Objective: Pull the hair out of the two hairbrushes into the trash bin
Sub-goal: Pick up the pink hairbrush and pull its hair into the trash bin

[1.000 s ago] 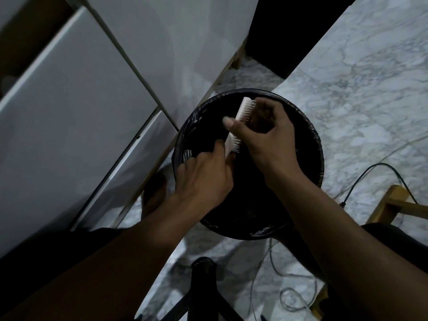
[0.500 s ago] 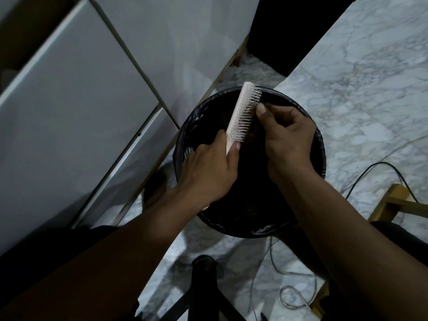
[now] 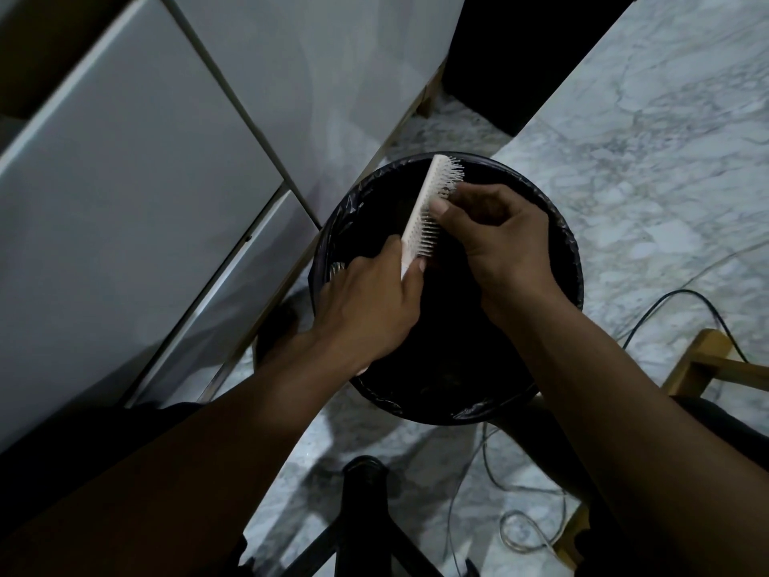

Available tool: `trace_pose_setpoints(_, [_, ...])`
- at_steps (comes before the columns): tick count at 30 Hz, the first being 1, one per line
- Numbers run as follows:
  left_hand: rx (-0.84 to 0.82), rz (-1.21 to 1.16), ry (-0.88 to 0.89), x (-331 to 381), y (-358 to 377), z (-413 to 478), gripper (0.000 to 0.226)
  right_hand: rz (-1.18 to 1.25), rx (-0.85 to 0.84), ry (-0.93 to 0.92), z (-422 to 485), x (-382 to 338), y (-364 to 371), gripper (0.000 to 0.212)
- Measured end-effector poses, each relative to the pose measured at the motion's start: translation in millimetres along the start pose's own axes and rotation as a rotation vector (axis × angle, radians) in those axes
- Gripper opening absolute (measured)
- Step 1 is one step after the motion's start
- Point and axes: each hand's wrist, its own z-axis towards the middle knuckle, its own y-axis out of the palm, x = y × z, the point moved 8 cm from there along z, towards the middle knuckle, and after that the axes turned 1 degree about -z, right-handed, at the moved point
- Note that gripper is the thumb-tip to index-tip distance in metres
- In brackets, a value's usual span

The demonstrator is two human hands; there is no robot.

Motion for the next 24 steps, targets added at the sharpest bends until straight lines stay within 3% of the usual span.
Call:
trace_pose_setpoints(3, [-0.001, -0.037, 0.002, 0.2, 1.6, -0.2, 0.032, -0.093, 0.051, -0.053, 2.9, 0.4, -5.1, 0.012])
trace_pose_setpoints(8, [0.015, -0.115, -0.045, -8.4, 2.5, 6.7, 0.026, -0.053, 0.044, -0.029, 1.7, 0.6, 0.0, 0.01])
trace_pose_setpoints(13, [0.044, -0.182, -0.067, -12.8, -4.6, 11.4, 0.032, 0.112, 0.094, 0.118, 2.3, 8.7, 2.5, 0.023])
trace_pose_setpoints(21, [0.1, -0.275, -0.242, -37.6, -7.8, 18.2, 0.036, 0.172, 0.176, 0.182, 5.7, 3.3, -12.1, 0.008])
trace_pose_setpoints(24, [0.117, -0.277, -0.212, -37.2, -10.8, 19.9, 0.038, 0.17, 0.11, 0.206, 4.6, 3.7, -8.7, 0.031])
